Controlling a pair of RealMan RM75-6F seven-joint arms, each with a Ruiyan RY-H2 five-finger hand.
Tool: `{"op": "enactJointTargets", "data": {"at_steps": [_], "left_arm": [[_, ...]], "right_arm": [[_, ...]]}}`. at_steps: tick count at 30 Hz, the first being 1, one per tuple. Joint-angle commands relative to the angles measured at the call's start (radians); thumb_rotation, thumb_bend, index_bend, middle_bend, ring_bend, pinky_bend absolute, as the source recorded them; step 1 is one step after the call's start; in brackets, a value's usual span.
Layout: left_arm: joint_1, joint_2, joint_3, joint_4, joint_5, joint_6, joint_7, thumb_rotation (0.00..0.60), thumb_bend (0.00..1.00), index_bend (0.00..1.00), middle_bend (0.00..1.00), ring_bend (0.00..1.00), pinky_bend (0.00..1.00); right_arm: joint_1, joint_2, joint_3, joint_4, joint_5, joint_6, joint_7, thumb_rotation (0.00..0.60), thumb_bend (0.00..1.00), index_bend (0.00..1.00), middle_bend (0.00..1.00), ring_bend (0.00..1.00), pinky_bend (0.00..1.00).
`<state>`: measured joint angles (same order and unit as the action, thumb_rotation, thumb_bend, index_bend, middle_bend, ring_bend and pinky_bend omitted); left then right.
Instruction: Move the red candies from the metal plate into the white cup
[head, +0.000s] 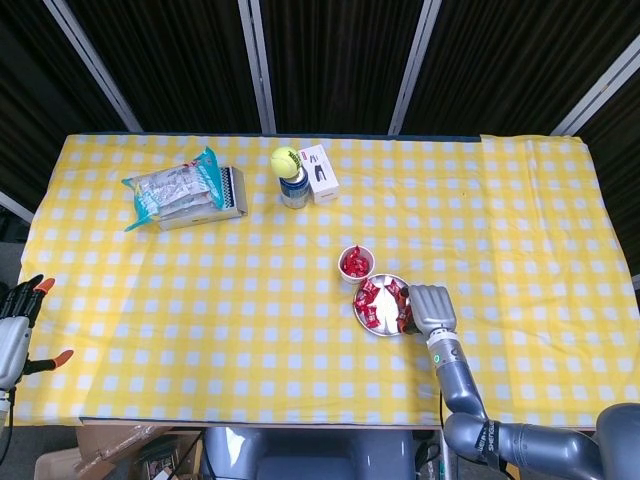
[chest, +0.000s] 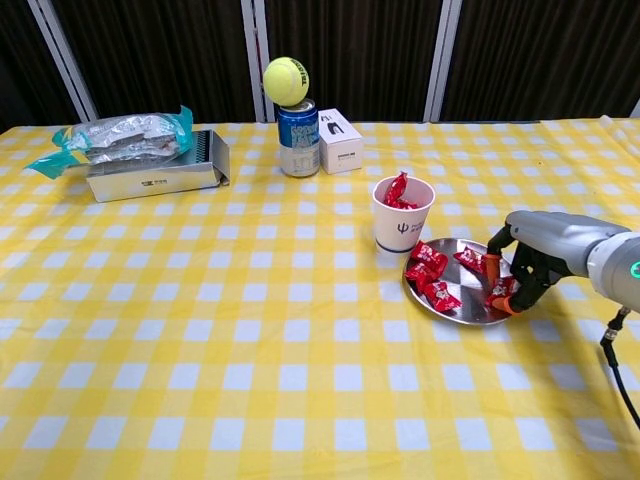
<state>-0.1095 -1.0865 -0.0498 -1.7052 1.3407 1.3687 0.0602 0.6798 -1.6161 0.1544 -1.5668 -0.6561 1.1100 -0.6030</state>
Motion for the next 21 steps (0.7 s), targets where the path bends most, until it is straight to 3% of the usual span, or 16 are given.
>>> {"op": "enactJointTargets", "data": {"at_steps": [1,12,21], "left_arm": [[0.000,0.000,0.000,0.000,0.001,0.001,0.000,0.600,0.05,0.00,0.00,0.00,0.00],[0.001,0.000,0.000,0.000,0.003,0.002,-0.003,0.600,0.05,0.00,0.00,0.00,0.00],[0.002,0.001,0.001,-0.002,0.003,0.002,-0.004,0.600,0.05,0.00,0.00,0.00,0.00]], "right_arm": [[-0.001,0.002,0.000,-0.003,-0.002,-0.004,0.003,0.600,0.53,0.58,0.88,0.91,1.00],[-0.010,0.025,0.006,-0.053,-0.054,0.008,0.027,0.600,0.59,0.58,0.88,0.91,1.00],[-0.004,0.095,0.050,-0.181,-0.119,0.047,0.038,0.600,0.59,0.58,0.88,0.91,1.00]]}}
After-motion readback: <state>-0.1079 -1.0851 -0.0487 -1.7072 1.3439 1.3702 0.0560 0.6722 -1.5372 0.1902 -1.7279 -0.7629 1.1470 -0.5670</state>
